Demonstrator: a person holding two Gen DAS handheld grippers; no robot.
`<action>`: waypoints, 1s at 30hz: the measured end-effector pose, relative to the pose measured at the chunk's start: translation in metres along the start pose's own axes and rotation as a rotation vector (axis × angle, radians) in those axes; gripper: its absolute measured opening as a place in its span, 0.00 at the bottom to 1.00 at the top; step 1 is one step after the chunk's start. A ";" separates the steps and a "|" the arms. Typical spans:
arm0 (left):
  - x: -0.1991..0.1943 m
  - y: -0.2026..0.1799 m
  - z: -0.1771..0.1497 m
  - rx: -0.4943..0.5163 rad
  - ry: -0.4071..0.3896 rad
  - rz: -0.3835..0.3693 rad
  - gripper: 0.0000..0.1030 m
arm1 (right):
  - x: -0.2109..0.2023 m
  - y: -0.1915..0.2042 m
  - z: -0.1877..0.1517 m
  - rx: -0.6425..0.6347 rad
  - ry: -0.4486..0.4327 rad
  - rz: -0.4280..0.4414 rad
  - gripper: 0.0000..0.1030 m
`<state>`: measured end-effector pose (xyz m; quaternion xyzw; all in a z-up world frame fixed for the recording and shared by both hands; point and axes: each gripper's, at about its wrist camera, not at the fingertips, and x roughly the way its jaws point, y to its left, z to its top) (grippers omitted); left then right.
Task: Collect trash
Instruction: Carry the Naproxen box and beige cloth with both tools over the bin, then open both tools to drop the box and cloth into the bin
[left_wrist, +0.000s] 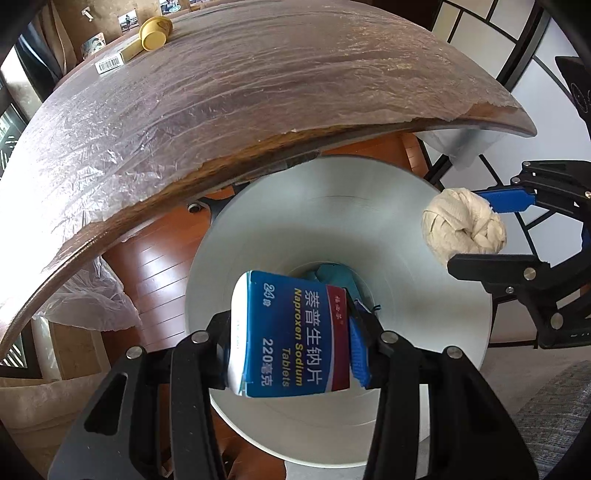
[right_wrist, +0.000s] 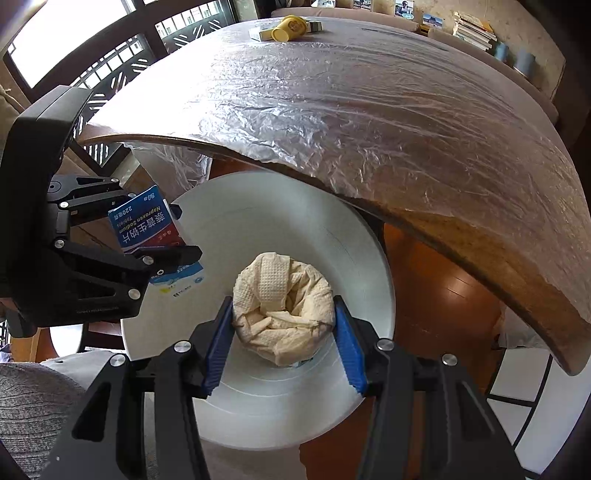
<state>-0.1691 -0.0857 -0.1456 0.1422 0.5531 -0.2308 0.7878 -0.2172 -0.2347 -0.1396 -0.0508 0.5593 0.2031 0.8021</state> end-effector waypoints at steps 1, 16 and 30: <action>0.002 -0.002 -0.001 0.002 0.003 0.003 0.46 | 0.002 -0.001 -0.002 0.001 0.000 0.000 0.49; 0.030 0.009 0.000 0.029 0.048 0.021 0.46 | 0.031 0.003 -0.007 0.004 0.034 -0.018 0.49; 0.014 0.015 0.004 -0.010 -0.003 0.021 0.79 | 0.016 -0.006 -0.003 0.077 -0.012 -0.019 0.84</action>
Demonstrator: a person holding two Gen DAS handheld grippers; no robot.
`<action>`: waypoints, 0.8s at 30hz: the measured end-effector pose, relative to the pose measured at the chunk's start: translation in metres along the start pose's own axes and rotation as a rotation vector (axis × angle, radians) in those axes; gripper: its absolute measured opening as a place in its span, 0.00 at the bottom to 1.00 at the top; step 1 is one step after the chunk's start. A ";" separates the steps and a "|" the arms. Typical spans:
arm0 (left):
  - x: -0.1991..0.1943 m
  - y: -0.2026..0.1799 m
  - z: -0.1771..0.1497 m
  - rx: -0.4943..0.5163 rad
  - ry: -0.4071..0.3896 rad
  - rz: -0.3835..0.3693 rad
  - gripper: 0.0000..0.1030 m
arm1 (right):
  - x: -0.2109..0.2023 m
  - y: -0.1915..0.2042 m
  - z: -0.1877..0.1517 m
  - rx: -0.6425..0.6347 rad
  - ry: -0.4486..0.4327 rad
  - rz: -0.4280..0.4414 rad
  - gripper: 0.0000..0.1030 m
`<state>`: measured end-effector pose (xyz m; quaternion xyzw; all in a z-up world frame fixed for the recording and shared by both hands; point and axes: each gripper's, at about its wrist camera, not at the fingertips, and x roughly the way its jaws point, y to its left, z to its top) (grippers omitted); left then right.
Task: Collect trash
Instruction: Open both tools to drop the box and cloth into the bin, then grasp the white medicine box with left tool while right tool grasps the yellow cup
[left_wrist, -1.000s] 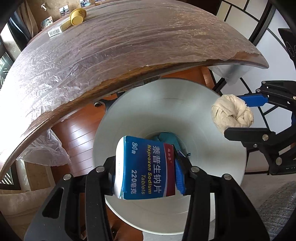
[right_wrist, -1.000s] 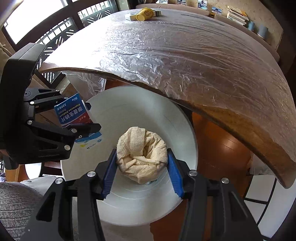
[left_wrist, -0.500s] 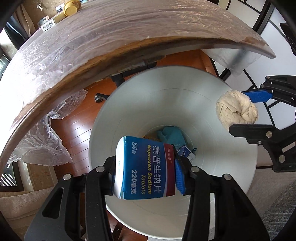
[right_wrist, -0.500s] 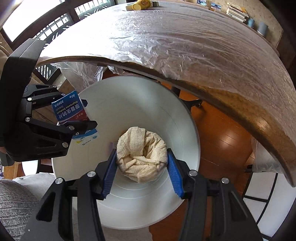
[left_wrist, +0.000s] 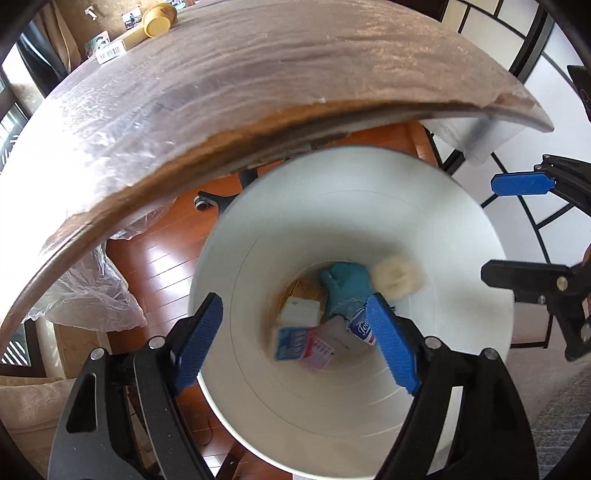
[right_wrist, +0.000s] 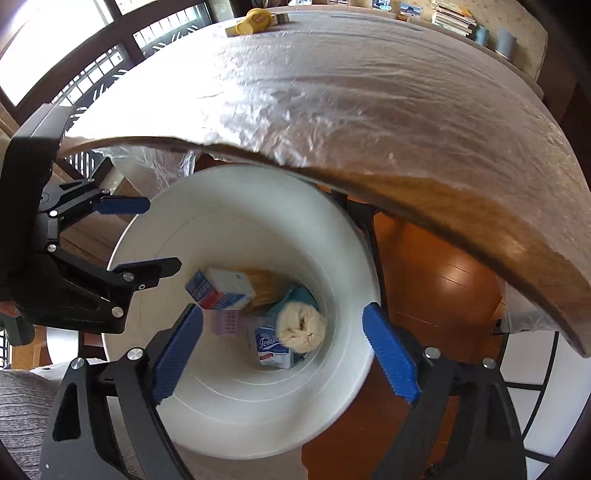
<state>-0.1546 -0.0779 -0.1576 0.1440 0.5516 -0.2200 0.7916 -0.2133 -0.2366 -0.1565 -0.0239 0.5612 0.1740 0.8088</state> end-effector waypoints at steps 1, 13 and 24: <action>-0.007 0.001 -0.001 -0.003 -0.010 -0.010 0.79 | -0.006 0.000 0.001 0.004 -0.011 0.001 0.84; -0.145 0.099 0.071 -0.098 -0.435 0.161 0.99 | -0.084 0.012 0.089 -0.004 -0.338 -0.007 0.96; -0.073 0.180 0.156 -0.046 -0.310 0.169 0.94 | 0.007 0.029 0.242 0.061 -0.298 -0.013 0.74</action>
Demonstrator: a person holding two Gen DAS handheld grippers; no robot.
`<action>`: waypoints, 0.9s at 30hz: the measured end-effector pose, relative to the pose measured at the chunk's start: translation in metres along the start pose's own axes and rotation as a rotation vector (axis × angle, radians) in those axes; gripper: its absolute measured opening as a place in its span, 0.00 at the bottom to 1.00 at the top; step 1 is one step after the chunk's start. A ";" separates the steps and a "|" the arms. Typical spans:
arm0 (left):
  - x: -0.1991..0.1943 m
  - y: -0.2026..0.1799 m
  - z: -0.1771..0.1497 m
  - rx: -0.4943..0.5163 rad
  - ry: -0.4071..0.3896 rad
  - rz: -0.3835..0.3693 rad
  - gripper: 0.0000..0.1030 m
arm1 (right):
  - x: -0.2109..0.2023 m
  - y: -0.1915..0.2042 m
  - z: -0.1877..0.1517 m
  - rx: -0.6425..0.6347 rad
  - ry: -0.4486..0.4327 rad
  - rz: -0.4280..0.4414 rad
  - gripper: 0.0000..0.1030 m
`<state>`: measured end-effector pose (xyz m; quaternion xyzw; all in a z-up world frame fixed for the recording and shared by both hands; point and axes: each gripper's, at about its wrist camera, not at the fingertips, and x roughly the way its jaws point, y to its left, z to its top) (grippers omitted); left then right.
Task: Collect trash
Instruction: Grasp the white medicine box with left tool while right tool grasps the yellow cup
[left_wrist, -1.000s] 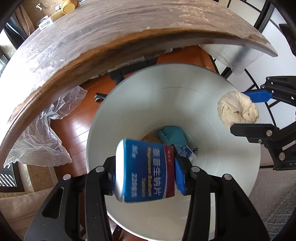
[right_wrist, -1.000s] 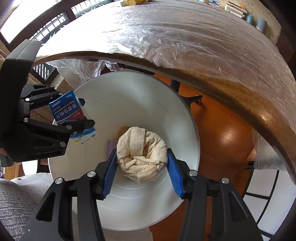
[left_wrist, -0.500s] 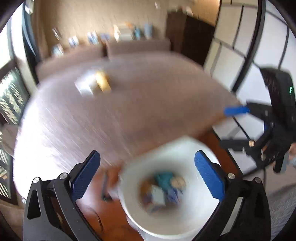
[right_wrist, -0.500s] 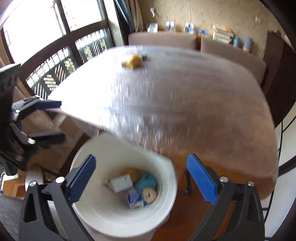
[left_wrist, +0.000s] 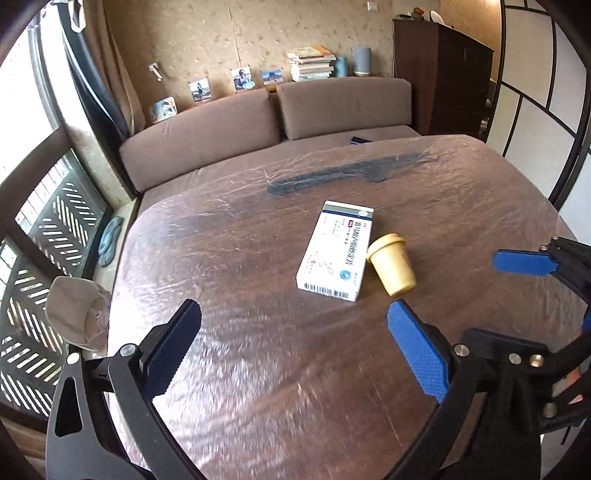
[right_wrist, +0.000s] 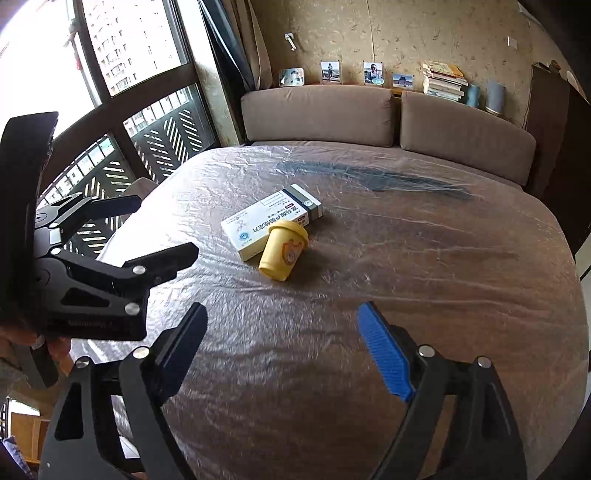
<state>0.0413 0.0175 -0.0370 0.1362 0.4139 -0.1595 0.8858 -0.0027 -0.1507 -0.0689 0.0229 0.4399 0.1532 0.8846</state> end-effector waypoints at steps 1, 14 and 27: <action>0.005 0.004 0.005 0.007 0.008 -0.010 0.92 | 0.010 0.000 0.005 0.003 0.012 -0.011 0.72; 0.053 0.007 0.026 0.064 0.057 -0.144 0.78 | 0.055 -0.008 0.024 0.015 0.097 -0.030 0.45; 0.084 -0.012 0.052 0.071 0.100 -0.204 0.78 | 0.057 -0.028 0.038 -0.014 0.085 -0.055 0.44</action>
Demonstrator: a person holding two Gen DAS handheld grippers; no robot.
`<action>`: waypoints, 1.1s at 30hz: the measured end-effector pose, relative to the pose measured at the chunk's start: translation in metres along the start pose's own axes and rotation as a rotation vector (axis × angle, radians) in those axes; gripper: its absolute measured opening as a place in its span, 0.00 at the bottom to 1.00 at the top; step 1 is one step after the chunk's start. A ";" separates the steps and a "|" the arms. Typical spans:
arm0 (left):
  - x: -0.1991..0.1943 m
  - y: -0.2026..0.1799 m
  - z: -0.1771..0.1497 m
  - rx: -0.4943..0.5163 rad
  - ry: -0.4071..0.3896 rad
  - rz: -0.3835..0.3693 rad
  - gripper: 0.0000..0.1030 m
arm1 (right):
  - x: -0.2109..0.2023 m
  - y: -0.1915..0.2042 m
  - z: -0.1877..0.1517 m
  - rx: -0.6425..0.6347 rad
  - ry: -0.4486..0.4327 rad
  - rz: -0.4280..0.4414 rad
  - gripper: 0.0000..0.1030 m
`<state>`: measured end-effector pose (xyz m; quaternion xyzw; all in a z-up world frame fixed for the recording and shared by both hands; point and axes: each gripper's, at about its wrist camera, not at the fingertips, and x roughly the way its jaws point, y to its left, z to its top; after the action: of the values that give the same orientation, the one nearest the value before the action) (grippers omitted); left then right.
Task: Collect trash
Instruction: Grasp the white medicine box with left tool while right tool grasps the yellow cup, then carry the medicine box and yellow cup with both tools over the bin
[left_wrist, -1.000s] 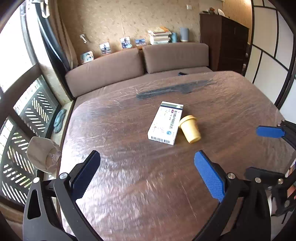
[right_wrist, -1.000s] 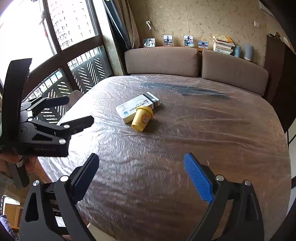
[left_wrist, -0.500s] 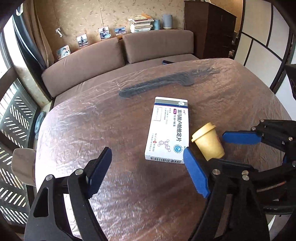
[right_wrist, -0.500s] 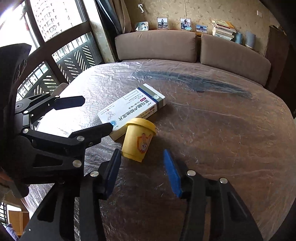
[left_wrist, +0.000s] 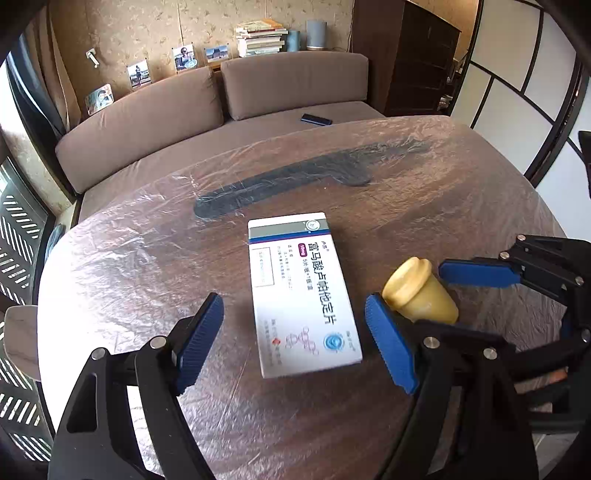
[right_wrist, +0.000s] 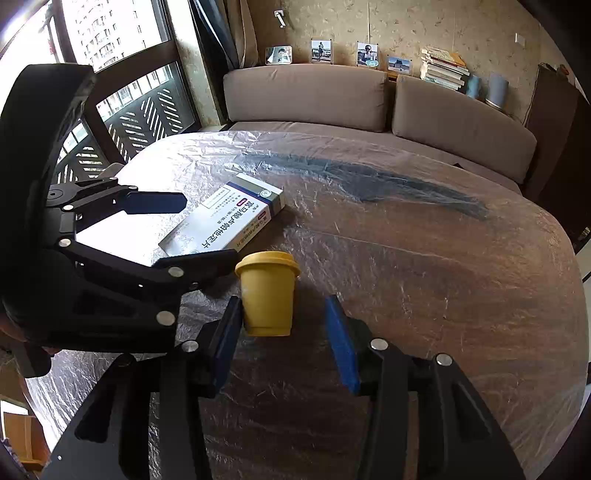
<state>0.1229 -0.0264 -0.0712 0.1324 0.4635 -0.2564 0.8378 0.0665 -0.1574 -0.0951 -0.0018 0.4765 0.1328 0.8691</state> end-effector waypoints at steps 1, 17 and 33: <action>0.003 0.000 0.002 -0.006 0.004 -0.001 0.78 | 0.000 -0.001 0.001 0.005 0.002 0.007 0.44; -0.004 -0.005 -0.001 -0.056 -0.042 0.086 0.51 | -0.010 -0.013 -0.003 0.044 -0.024 0.041 0.28; -0.048 -0.047 -0.030 -0.163 -0.086 0.076 0.51 | -0.058 -0.038 -0.038 0.083 -0.029 0.083 0.28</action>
<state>0.0541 -0.0373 -0.0463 0.0699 0.4410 -0.1913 0.8741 0.0144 -0.2118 -0.0721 0.0558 0.4687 0.1491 0.8689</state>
